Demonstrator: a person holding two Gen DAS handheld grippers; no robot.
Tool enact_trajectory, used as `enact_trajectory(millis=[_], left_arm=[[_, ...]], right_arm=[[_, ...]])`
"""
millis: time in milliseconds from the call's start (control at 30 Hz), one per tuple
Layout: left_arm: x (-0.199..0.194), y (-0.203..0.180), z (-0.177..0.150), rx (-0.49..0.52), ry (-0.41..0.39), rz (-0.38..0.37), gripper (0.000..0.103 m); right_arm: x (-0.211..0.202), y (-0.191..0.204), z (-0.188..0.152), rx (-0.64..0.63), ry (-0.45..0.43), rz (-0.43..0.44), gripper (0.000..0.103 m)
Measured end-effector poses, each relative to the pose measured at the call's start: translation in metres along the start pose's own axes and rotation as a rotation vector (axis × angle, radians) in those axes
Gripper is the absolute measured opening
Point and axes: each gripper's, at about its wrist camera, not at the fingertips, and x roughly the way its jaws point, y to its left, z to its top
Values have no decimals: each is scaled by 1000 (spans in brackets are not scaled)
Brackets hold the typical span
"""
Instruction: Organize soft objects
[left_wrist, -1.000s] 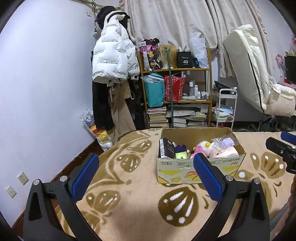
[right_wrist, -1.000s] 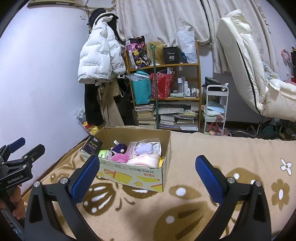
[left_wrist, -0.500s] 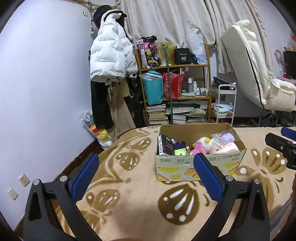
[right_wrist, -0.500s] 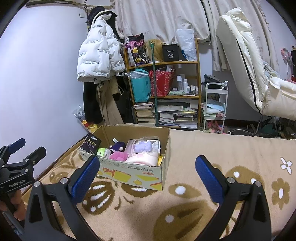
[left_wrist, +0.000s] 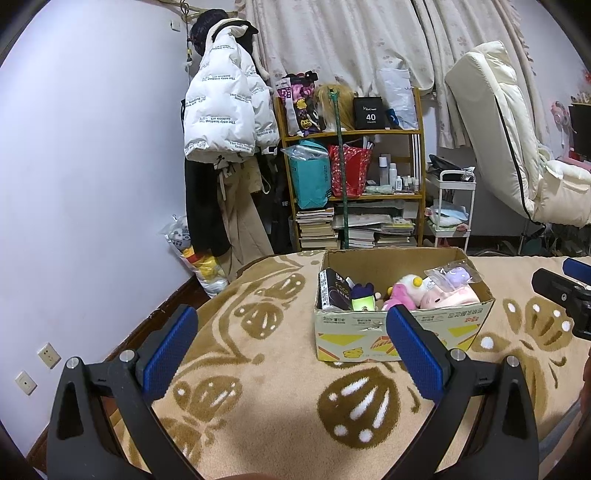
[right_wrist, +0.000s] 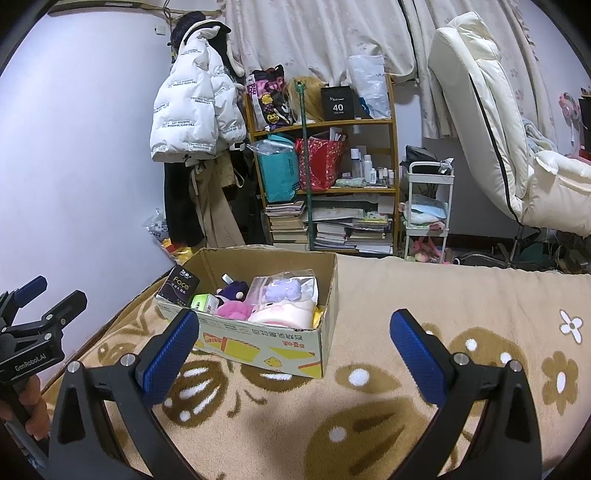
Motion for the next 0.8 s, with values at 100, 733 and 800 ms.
enact_trajectory(millis=[100,733,800], left_arm=[[0,1,0,0,1,0,101],[0,0,0,0,0,-1,101],[0,0,0,-1,1,-1,101]], right_arm=[[0,-1,0,0,1,1,103],[0,-1,2,0,2,1,103],[0,-1,1,0,2,1,103]])
